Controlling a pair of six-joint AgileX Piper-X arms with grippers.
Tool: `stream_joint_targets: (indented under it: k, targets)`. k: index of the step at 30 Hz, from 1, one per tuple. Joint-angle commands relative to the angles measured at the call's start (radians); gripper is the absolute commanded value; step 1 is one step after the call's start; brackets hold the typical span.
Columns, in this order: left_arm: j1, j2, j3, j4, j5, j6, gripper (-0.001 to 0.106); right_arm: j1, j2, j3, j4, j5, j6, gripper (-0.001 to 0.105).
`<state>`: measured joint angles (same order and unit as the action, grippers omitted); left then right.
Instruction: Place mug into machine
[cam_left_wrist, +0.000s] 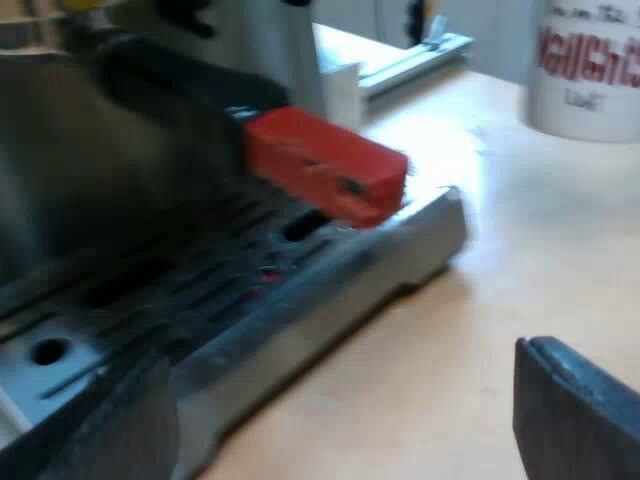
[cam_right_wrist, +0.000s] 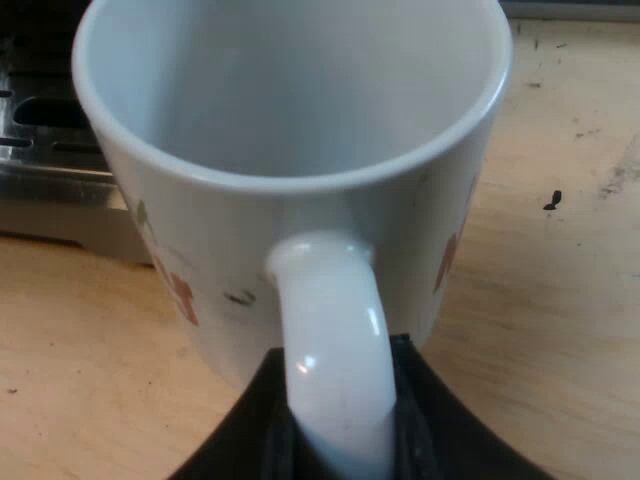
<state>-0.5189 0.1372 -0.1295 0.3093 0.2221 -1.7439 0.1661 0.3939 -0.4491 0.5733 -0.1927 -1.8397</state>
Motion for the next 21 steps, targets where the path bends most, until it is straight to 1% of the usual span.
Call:
stream_joint_targets:
  k: [1,3,6,9,10,11,13,14,16,17,19,21]
  targets:
    - [-0.002,0.004,0.010,-0.051,-0.093,-0.002,0.071,0.065,-0.003,-0.023,-0.038,0.007,0.004,0.000]
    - [-0.002,0.004,0.017,-0.064,-0.113,-0.002,0.071,0.117,0.006,-0.023,-0.038,0.056,0.004,0.000]
    - [-0.002,0.004,0.020,-0.069,-0.114,-0.002,0.071,0.236,0.032,-0.023,-0.077,0.148,0.007,0.000]
    - [-0.002,0.004,0.020,-0.069,-0.114,-0.002,0.071,0.346,0.074,-0.023,-0.137,0.250,0.066,0.000]
    - [-0.002,0.004,0.020,-0.069,-0.114,-0.002,0.071,0.396,0.097,-0.023,-0.169,0.290,0.074,0.000]
    - [-0.002,0.004,0.020,-0.069,-0.114,-0.002,0.071,0.421,0.108,-0.023,-0.185,0.308,0.074,0.000]
    - [-0.002,0.004,0.020,-0.067,-0.114,-0.002,0.071,0.516,0.171,-0.023,-0.248,0.366,0.080,0.000]
    - [-0.002,0.004,0.020,-0.065,-0.114,-0.002,0.071,0.539,0.182,-0.023,-0.265,0.382,0.089,0.000]
    - [-0.002,0.004,0.020,-0.052,-0.114,-0.002,0.071,0.612,0.259,-0.023,-0.334,0.452,0.126,0.000]
    - [-0.002,0.004,0.020,-0.051,-0.114,-0.002,0.071,0.630,0.278,-0.023,-0.355,0.470,0.133,0.000]
    - [-0.002,0.004,0.020,-0.050,-0.116,-0.002,0.071,0.683,0.352,-0.025,-0.448,0.527,0.134,0.000]
    - [-0.002,0.004,0.020,-0.045,-0.116,-0.002,0.071,0.711,0.413,-0.024,-0.532,0.553,0.134,0.000]
